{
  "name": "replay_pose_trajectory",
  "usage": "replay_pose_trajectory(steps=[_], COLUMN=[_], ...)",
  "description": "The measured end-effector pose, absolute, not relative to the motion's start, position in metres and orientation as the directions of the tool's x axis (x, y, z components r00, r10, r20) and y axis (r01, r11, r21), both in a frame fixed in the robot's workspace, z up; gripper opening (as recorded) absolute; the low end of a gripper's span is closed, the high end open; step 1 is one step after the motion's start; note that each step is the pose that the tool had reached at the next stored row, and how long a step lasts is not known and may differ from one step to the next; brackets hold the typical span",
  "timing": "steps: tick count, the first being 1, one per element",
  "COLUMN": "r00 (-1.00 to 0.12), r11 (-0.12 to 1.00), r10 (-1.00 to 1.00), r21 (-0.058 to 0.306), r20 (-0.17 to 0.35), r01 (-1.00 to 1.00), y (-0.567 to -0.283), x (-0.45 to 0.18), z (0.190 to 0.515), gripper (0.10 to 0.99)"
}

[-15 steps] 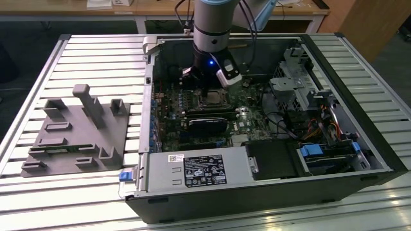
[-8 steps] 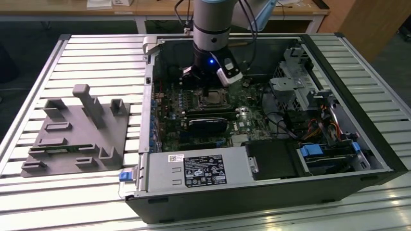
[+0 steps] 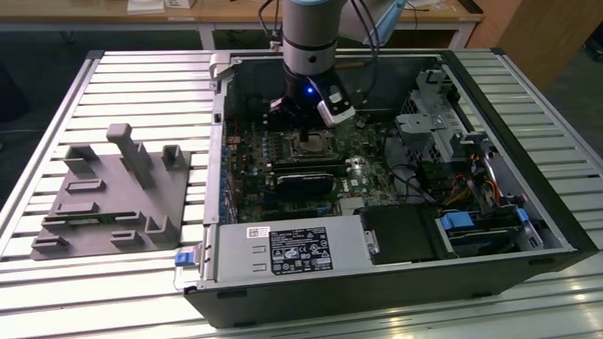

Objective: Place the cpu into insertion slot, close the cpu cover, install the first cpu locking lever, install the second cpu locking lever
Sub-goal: 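Close the cpu cover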

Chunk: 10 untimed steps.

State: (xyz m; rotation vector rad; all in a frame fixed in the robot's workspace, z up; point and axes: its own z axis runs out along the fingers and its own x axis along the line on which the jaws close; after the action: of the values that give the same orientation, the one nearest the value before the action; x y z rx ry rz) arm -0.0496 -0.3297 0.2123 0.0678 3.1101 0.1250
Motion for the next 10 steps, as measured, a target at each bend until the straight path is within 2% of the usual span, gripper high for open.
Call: replay_pose_trajectory(steps=[10], r00=[-0.997], r11=[0.994], r10=[0.079], r21=[0.081], r20=[-0.027], r01=[0.077], y=[-0.33], x=[-0.036], z=[0.212], gripper=[0.106])
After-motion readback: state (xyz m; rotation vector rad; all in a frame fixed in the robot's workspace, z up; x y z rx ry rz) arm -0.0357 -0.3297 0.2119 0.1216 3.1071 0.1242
